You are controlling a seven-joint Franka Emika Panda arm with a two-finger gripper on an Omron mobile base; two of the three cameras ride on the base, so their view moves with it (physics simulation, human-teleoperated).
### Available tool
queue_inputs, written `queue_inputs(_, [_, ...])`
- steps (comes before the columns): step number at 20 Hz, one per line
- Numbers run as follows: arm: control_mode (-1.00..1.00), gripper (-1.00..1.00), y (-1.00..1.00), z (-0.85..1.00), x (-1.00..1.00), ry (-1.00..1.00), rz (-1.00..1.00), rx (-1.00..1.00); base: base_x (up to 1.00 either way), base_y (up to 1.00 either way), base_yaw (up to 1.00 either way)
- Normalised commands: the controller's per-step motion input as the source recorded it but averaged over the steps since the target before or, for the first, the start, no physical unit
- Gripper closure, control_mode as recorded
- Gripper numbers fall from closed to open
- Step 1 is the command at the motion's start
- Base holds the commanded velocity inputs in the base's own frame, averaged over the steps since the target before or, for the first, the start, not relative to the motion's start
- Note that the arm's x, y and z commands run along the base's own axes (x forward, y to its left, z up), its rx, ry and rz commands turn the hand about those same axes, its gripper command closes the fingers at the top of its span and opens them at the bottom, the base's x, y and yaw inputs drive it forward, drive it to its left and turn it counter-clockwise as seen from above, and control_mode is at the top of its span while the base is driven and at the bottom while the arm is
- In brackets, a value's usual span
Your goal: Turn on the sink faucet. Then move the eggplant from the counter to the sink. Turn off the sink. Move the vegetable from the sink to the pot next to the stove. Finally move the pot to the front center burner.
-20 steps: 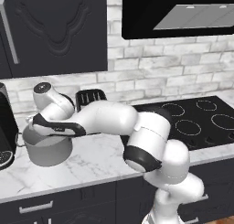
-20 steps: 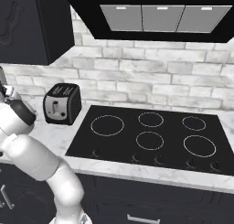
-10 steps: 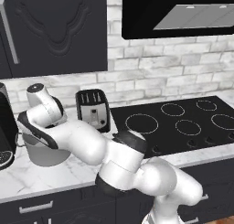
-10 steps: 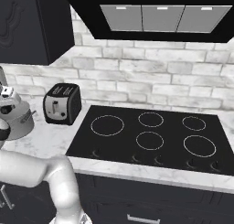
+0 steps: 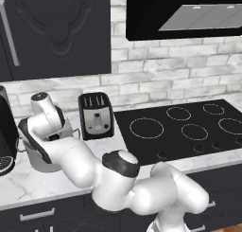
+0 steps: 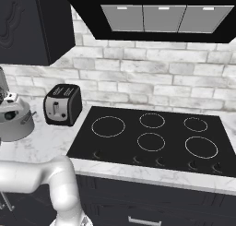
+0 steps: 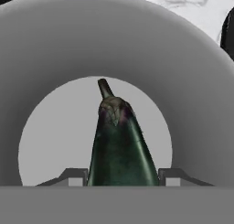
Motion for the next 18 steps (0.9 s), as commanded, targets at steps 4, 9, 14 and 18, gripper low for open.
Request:
queue_inputs(4, [-1.00, 1.00, -0.06, -0.33, 0.07, 0.00, 0.03, 0.02, 0.00, 0.00, 0.00])
queue_inputs(9, [-1.00, 1.00, 0.00, -0.32, 0.05, 0.00, 0.03, 0.00, 0.00, 0.00, 0.00])
queue_inputs(14, [-1.00, -1.00, 0.00, -0.24, 0.09, 0.00, 0.03, 0.00, 0.00, 0.00, 0.00])
queue_inputs(18, [-1.00, -1.00, 0.00, 0.00, 0.02, 0.00, 0.02, 0.01, 0.00, 0.00, 0.00])
